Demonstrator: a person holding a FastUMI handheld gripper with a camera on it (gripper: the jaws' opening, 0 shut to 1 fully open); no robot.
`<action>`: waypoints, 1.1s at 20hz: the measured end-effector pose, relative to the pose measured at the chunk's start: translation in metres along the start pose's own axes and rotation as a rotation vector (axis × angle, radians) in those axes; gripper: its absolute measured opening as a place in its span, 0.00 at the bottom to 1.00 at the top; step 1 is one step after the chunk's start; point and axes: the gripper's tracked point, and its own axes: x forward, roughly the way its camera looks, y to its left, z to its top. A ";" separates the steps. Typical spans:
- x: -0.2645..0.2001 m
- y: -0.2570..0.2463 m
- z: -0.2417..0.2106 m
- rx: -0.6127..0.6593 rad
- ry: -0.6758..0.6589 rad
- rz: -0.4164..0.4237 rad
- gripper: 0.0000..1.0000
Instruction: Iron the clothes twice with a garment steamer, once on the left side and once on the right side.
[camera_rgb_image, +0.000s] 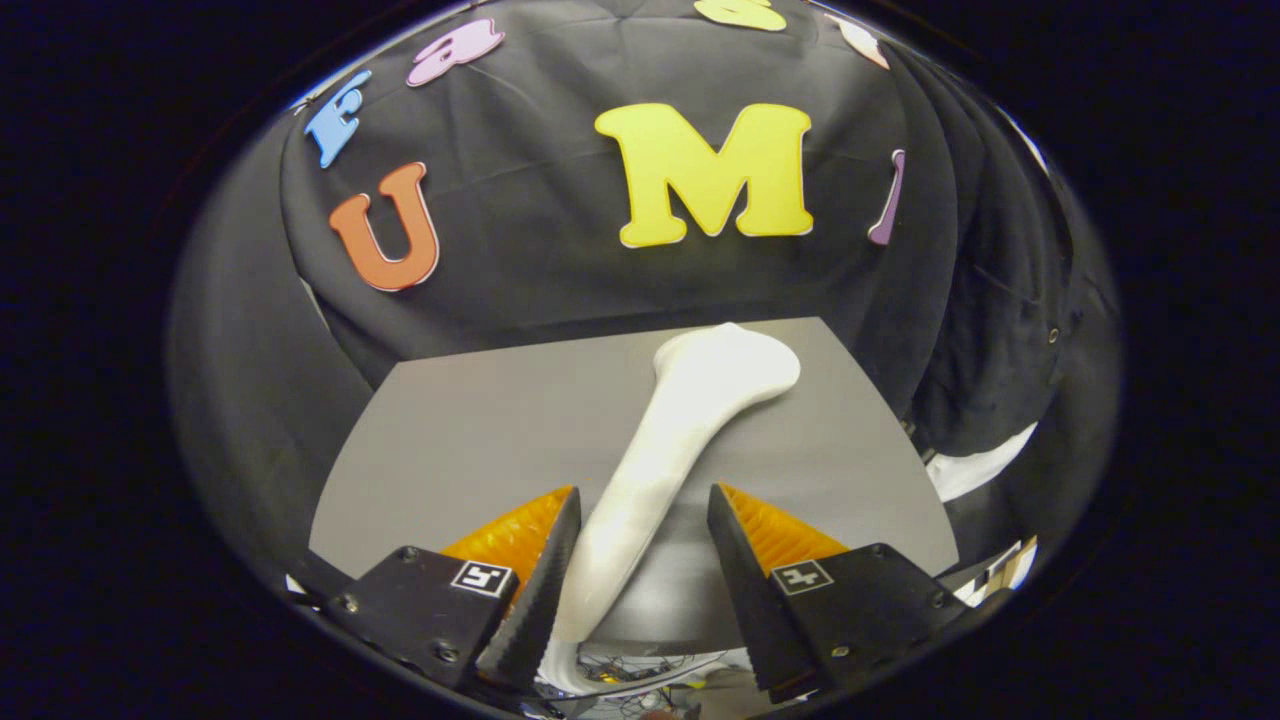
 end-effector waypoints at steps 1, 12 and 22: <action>0.002 0.001 -0.001 0.001 0.011 -0.005 0.78; 0.011 0.013 -0.004 0.123 0.057 0.031 0.49; -0.045 0.013 0.017 0.027 -0.105 0.180 0.35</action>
